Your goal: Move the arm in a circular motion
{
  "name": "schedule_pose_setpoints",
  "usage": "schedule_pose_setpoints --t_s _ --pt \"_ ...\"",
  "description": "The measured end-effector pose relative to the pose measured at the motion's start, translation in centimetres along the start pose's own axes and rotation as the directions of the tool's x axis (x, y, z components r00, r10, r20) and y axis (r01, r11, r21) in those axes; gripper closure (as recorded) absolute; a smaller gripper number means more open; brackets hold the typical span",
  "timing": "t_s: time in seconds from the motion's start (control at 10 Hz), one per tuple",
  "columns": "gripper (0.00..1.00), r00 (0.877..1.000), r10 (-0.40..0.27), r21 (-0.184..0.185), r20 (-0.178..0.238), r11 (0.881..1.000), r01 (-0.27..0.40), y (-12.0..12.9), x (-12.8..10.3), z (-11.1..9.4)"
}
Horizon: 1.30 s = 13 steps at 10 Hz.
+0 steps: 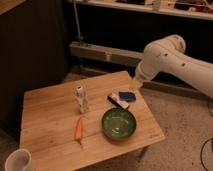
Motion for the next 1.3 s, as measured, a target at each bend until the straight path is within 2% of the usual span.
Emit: schedule_pose_setpoints --t_s 0.2,0.4,0.5,0.6,0.8,0.9,1.1,1.3 --pt "0.35 1.0 -0.009 -0.038 -0.001 0.999 0.009 3.0 1.4 0.1" --pt "0.35 0.996 -0.087 -0.069 -0.011 0.994 0.086 5.7 0.2 0.0" --pt "0.35 0.99 -0.14 -0.081 -0.013 0.987 0.138 7.3 -1.3 -0.2" --pt "0.35 0.975 -0.222 -0.096 -0.014 0.971 0.219 9.7 -3.8 -0.4" --pt "0.35 0.947 -0.321 -0.128 -0.003 0.94 0.318 13.1 -7.7 -0.7" --pt "0.35 0.914 -0.405 -0.173 0.02 0.899 0.402 16.8 -11.1 -0.8" --pt "0.35 0.864 -0.499 -0.244 0.066 0.832 0.499 21.5 -14.5 -1.2" --pt "0.35 0.787 -0.602 -0.314 0.135 0.727 0.61 27.2 -19.0 -1.6"
